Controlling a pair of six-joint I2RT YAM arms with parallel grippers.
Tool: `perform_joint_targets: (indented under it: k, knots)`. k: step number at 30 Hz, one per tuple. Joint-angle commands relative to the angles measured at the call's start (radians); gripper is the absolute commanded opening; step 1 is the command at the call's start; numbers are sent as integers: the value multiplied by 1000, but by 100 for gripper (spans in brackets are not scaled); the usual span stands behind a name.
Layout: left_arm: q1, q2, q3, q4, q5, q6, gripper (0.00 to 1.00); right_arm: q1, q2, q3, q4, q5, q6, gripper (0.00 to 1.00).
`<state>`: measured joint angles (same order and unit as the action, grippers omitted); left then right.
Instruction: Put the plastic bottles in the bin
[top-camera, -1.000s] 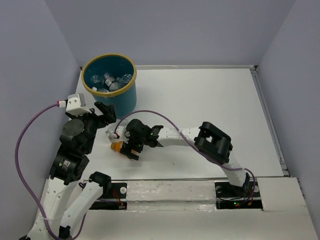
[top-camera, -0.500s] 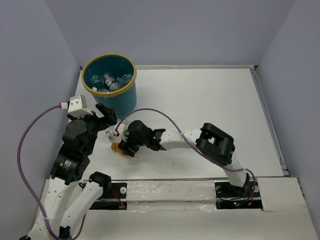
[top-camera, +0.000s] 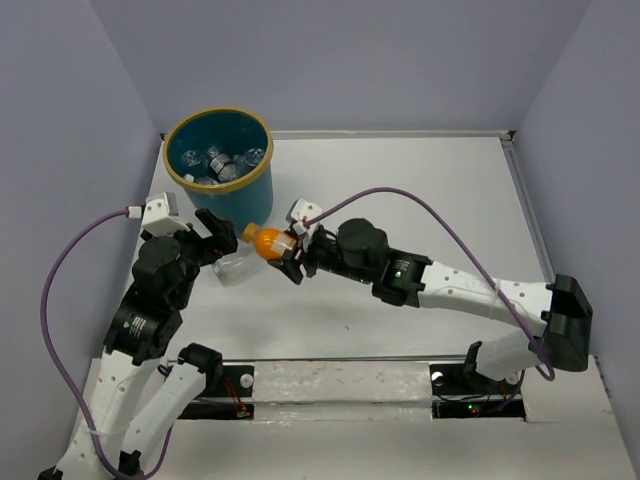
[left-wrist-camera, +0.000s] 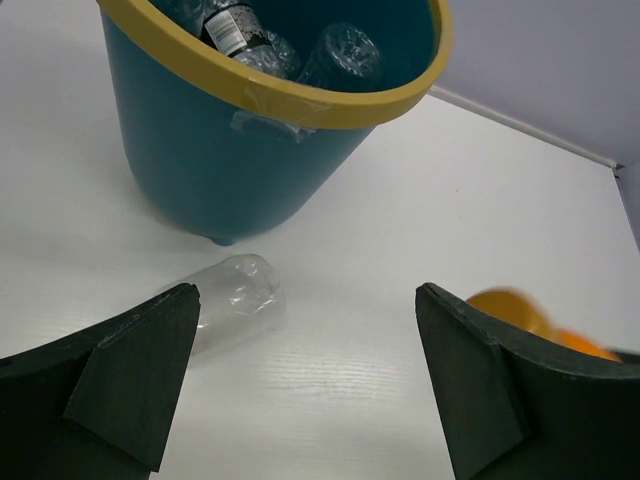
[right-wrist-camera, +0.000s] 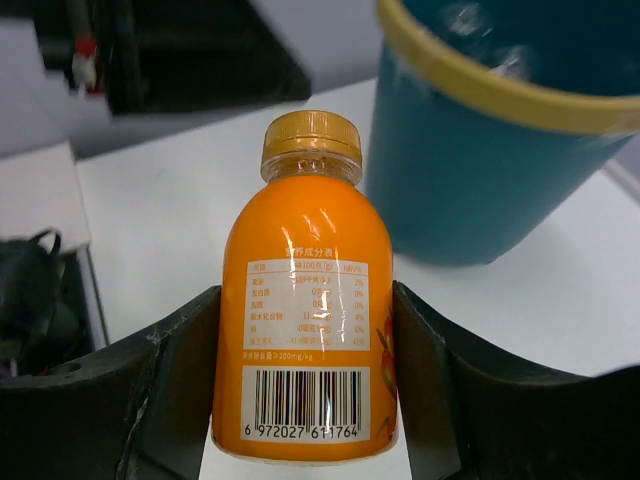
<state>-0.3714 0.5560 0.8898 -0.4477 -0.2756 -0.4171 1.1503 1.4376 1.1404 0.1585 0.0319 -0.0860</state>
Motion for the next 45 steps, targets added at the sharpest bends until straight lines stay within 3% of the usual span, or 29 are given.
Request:
perform_joint_targets:
  k: [1,4,8,14,17,18,20,22,23,29,33,37,44,45]
  knots:
    - [-1,39,-22,-14,45,-55,99,-57,9,123,61,158,-50,29]
    - [-1,53,-20,-31,50,-98,98,-99,70,214,90,169,-66,29]
    - [-3,99,-31,-42,76,-129,98,-170,218,410,159,74,-43,29]
    - [-1,174,-45,-34,125,-158,98,-195,577,939,144,28,-34,29]
    - [-3,218,-37,-48,128,-150,99,-204,685,1065,135,40,-31,33]
    - [-3,228,-35,-51,127,-144,99,-204,743,1100,124,49,-28,37]
    - [-3,252,-29,-63,124,-141,99,-213,797,1167,122,65,-15,67]
    - [-3,263,-28,-77,124,-137,99,-213,808,1185,118,54,-9,83]
    - [-1,275,-29,-80,122,-132,99,-213,808,1187,112,37,-3,85]
    - [-1,344,-22,-120,125,-78,99,-213,670,1055,137,22,6,91]
    - [-3,410,6,-120,183,-14,99,-213,451,773,240,20,54,91]
    - [-3,490,47,-131,200,47,99,-213,195,329,367,14,146,91]
    - [-17,682,110,-146,165,175,99,-213,-199,-75,415,82,236,90]
    - [-24,702,110,-144,167,175,99,-213,-200,-106,415,89,241,90]
